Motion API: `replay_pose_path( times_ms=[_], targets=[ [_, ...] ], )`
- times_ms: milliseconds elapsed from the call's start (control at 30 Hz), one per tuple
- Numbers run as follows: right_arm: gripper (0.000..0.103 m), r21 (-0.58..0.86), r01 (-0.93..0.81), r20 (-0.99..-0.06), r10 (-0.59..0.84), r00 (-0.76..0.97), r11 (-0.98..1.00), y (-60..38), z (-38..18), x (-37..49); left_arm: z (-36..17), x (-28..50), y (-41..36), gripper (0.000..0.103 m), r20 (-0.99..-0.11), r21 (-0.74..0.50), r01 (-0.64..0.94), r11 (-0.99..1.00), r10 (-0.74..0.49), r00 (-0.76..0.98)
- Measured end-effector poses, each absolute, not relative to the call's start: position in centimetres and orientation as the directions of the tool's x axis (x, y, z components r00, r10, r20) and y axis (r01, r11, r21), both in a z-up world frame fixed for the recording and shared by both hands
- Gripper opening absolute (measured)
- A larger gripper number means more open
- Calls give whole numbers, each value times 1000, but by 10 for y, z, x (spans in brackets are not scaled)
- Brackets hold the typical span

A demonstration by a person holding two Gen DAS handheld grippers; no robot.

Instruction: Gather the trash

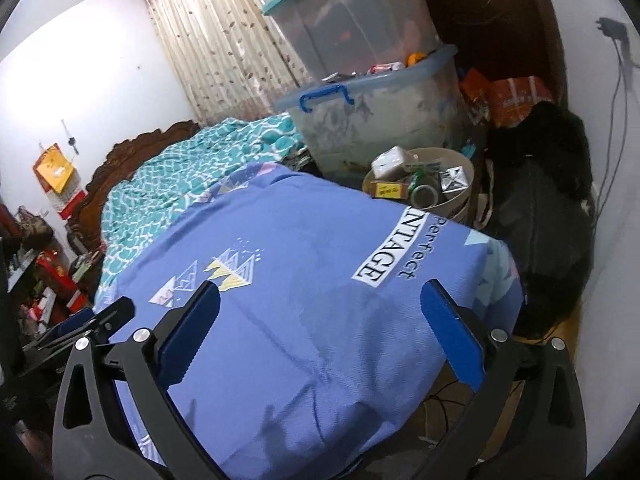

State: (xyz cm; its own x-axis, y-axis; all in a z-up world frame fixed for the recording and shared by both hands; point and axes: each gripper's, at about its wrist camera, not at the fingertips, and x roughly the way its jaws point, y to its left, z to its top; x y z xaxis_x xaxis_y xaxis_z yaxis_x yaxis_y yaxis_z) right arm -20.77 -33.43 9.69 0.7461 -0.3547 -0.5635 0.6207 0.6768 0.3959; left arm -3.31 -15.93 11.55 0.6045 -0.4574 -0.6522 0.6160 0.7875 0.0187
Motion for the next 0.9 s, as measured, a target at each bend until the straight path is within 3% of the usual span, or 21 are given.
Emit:
replay_pose_path(
  times_ms=[400,900],
  targets=[
    [99,405,684,-561,-427,710,606,-345,85,-214,101,-30,-169,94,-683,57,586,809,-396,613],
    [99,456,605,-608,-267,747,653,-349,64,-196,87,-35,-189,94,-701,138,571,809,-328,634]
  ],
)
